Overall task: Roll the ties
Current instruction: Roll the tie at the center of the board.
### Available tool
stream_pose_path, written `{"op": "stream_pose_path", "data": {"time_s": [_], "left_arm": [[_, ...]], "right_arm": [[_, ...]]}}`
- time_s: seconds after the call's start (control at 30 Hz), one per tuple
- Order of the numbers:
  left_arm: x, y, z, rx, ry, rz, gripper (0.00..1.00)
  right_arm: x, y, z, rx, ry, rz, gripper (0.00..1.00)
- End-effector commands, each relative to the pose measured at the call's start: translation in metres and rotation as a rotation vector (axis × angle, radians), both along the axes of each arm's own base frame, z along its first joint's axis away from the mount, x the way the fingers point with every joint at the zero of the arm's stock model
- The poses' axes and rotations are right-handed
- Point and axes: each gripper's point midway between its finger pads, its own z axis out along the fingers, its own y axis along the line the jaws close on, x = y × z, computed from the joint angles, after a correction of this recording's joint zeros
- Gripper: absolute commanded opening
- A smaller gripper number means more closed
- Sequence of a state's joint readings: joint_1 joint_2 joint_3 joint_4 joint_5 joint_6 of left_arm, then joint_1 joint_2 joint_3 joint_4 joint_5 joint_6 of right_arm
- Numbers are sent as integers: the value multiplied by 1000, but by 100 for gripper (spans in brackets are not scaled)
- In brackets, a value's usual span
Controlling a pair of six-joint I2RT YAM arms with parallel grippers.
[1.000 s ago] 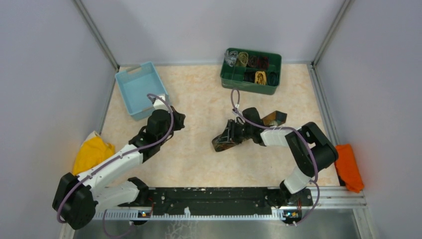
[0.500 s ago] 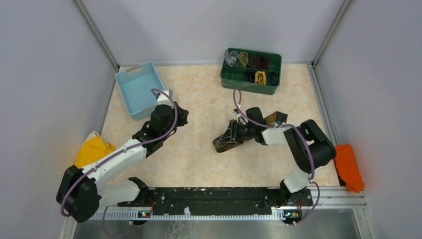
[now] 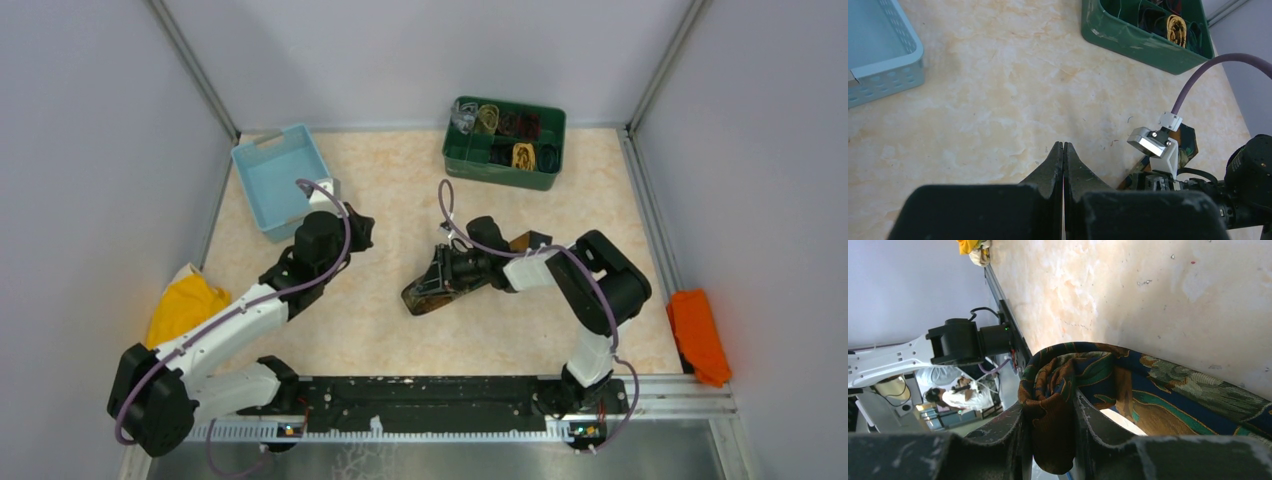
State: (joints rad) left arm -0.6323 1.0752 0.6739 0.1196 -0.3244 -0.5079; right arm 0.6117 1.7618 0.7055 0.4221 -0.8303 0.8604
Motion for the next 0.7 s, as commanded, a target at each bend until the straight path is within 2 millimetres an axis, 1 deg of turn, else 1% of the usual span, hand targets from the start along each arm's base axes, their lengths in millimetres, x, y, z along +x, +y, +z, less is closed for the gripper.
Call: {"op": "stream_pose_path", "data": {"time_s": [0.0, 0.1, 0.2, 0.3, 0.4, 0.57, 0.67], "left_arm": [[0, -1, -6, 16, 7, -5, 0], [2, -5, -9, 14, 19, -19, 0], [3, -8, -12, 14, 25, -28, 0], [4, -11, -13, 10, 29, -37, 0], [5, -13, -13, 13, 31, -42, 0], [6, -18, -12, 8, 33, -57, 0], [7, -20, -14, 9, 36, -64, 0]], "right_arm": [[8, 4, 14, 60, -47, 5, 28], [10, -6, 9, 59, -43, -26, 27], [10, -15, 0, 38, -36, -39, 27], [15, -24, 1, 70, -40, -73, 27], [15, -32, 1, 95, -18, -86, 27], [21, -40, -13, 30, -36, -102, 27], [26, -43, -21, -26, -68, -99, 29]]}}
